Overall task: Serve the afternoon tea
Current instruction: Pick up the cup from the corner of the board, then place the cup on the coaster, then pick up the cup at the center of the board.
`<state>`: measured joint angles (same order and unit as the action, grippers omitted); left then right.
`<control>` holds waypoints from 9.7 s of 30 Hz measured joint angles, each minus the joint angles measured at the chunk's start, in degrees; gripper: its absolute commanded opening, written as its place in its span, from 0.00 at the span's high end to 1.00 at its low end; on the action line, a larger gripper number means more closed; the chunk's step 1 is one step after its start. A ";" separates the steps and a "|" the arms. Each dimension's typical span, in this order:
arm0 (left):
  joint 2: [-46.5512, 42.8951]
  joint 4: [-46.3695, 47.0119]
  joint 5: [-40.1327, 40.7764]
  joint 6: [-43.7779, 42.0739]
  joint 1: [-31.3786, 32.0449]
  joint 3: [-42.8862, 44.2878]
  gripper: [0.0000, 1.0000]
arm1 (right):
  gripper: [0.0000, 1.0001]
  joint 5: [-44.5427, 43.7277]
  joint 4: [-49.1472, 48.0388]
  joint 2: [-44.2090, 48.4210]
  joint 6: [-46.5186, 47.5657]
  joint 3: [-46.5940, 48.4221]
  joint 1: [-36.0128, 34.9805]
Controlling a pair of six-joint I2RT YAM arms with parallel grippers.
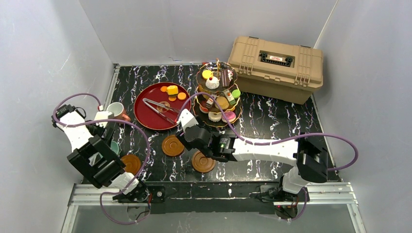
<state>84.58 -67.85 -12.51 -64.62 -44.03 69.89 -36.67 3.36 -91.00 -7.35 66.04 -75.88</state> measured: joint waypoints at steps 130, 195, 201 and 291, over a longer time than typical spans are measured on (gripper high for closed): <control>-15.63 9.18 -10.62 76.30 19.52 -5.81 1.00 | 0.75 29.51 -55.21 -24.37 14.67 3.19 1.60; -12.76 7.61 -7.48 52.61 20.44 14.45 0.02 | 0.99 28.26 -47.06 30.16 1.42 -56.35 2.80; -12.66 7.26 -7.72 52.61 20.24 14.73 0.02 | 0.99 27.82 -51.74 25.40 1.77 -56.87 2.80; -8.90 2.97 -8.76 53.27 20.20 22.27 0.02 | 0.02 25.44 -31.78 39.08 1.11 -53.22 2.80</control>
<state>75.68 -64.88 -21.28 -11.35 -23.83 92.16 -11.22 -28.42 -51.92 -6.24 12.82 -73.08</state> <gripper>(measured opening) 0.981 0.983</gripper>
